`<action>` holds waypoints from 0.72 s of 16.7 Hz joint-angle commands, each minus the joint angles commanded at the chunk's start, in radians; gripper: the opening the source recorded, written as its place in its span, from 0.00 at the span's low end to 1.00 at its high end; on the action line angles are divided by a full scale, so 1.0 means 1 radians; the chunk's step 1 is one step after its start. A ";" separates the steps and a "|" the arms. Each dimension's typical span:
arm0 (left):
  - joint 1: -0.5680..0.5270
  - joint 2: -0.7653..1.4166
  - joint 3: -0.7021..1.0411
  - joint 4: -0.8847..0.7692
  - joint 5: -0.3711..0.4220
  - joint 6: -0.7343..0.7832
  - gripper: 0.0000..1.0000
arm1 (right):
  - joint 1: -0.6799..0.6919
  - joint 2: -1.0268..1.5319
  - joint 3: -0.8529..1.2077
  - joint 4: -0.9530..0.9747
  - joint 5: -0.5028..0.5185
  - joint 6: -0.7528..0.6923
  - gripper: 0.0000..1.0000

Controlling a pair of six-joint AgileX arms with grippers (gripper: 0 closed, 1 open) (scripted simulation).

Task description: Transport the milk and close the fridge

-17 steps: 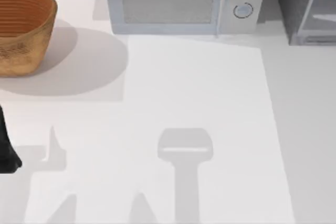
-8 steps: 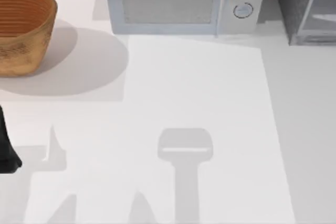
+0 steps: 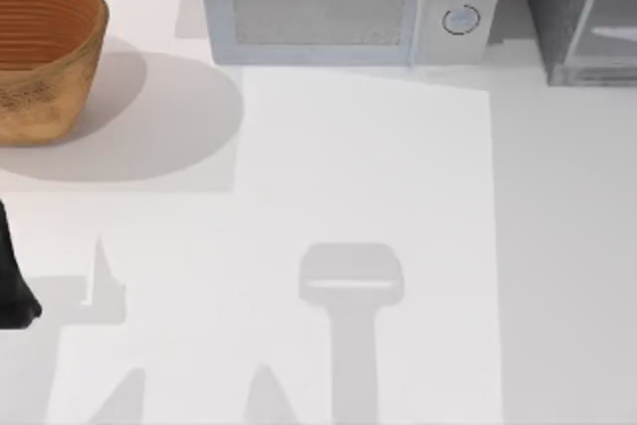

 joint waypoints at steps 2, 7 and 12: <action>0.000 0.000 0.000 0.000 0.000 0.000 1.00 | 0.024 -0.005 -0.011 0.055 0.012 0.055 1.00; 0.000 0.000 0.000 0.000 0.000 0.000 1.00 | 0.010 0.003 -0.033 0.085 0.017 0.065 1.00; 0.000 0.000 0.000 0.000 0.000 0.000 1.00 | 0.107 -0.024 -0.074 0.141 0.120 0.144 1.00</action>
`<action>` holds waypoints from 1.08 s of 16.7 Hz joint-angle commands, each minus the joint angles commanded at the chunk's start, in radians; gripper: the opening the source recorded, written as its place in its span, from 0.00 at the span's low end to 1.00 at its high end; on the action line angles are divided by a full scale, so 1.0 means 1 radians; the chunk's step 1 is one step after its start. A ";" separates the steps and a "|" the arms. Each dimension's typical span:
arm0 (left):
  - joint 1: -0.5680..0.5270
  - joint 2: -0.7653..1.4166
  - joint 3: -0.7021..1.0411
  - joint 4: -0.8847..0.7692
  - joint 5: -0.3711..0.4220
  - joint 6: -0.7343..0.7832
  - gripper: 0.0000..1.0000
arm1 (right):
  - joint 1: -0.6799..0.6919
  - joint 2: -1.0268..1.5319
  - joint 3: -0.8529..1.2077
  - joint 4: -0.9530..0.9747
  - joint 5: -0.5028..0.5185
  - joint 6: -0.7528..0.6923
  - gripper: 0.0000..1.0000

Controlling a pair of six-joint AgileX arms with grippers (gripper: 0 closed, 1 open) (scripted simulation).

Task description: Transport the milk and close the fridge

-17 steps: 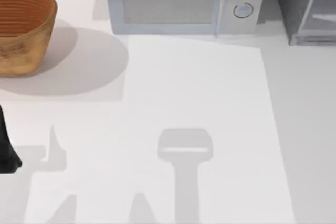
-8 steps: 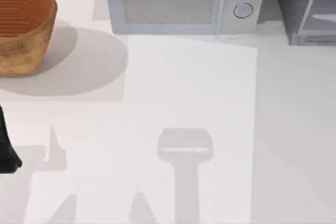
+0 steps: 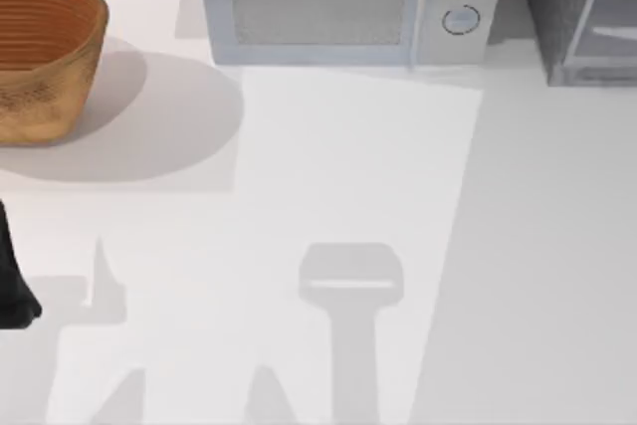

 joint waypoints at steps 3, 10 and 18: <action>0.000 0.000 0.000 0.000 0.000 0.000 1.00 | 0.146 -0.036 -0.050 0.066 0.120 0.092 1.00; 0.000 0.000 0.000 0.000 0.000 0.000 1.00 | 0.654 -0.129 -0.159 0.212 0.434 0.372 1.00; 0.000 0.000 0.000 0.000 0.000 0.000 1.00 | 0.820 -0.190 -0.272 0.306 0.613 0.561 1.00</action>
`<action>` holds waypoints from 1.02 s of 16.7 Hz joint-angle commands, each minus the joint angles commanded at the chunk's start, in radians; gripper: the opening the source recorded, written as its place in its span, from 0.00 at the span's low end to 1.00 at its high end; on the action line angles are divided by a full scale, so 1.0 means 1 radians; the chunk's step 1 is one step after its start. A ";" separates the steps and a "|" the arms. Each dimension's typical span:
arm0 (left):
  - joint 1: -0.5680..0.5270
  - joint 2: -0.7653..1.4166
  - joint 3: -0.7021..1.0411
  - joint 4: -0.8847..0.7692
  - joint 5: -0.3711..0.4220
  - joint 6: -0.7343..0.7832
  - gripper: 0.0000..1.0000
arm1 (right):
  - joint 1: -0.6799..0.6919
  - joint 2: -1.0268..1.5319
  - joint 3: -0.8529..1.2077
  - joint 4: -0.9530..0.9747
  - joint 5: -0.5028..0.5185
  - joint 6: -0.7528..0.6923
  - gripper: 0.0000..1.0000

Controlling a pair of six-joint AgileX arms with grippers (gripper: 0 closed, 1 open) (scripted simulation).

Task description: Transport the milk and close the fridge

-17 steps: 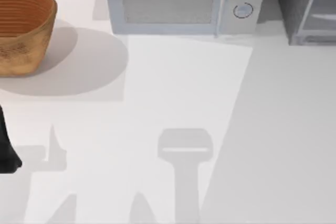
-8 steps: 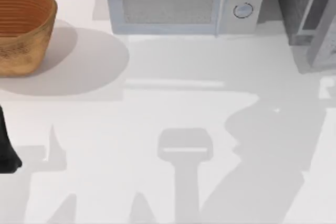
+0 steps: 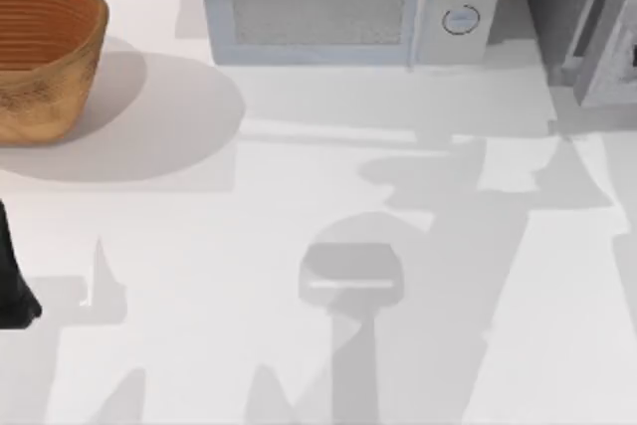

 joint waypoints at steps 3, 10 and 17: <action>0.000 0.000 0.000 0.000 0.000 0.000 1.00 | -0.014 0.007 0.000 -0.003 0.004 -0.004 1.00; 0.000 0.000 0.000 0.000 0.000 0.000 1.00 | -0.010 0.160 0.224 -0.028 0.007 -0.007 1.00; 0.000 0.000 0.000 0.000 0.000 0.000 1.00 | -0.010 0.356 0.442 -0.094 0.012 -0.001 1.00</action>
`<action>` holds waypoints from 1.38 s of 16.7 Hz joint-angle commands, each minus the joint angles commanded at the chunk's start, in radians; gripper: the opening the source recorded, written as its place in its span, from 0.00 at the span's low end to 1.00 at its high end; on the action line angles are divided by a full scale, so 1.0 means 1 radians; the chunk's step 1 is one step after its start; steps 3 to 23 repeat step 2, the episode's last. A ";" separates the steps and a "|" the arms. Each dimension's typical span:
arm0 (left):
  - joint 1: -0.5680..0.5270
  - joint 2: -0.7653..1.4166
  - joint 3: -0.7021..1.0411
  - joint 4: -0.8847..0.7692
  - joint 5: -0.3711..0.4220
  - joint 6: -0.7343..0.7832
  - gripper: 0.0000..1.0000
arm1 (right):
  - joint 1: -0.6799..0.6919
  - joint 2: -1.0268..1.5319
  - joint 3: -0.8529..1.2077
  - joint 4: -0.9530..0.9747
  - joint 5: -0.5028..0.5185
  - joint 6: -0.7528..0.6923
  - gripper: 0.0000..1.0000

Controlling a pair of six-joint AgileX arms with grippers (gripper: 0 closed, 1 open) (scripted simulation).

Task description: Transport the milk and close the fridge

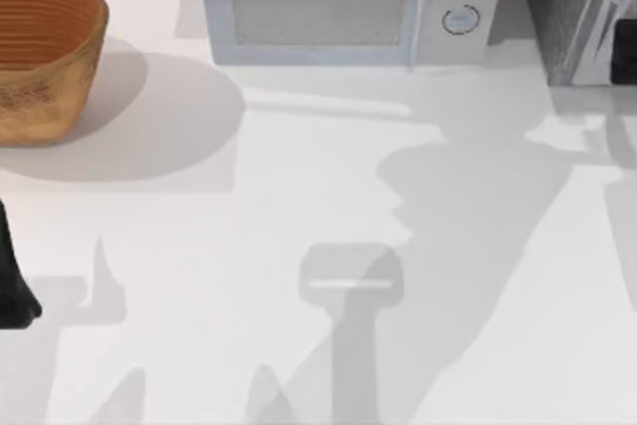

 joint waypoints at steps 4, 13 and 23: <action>0.000 0.000 0.000 0.000 0.000 0.000 1.00 | 0.000 0.007 0.007 -0.003 0.000 0.000 1.00; 0.000 0.000 0.000 0.000 0.000 0.000 1.00 | 0.000 0.007 0.007 -0.003 0.000 0.000 1.00; 0.000 0.000 0.000 0.000 0.000 0.000 1.00 | 0.000 0.007 0.007 -0.003 0.000 0.000 1.00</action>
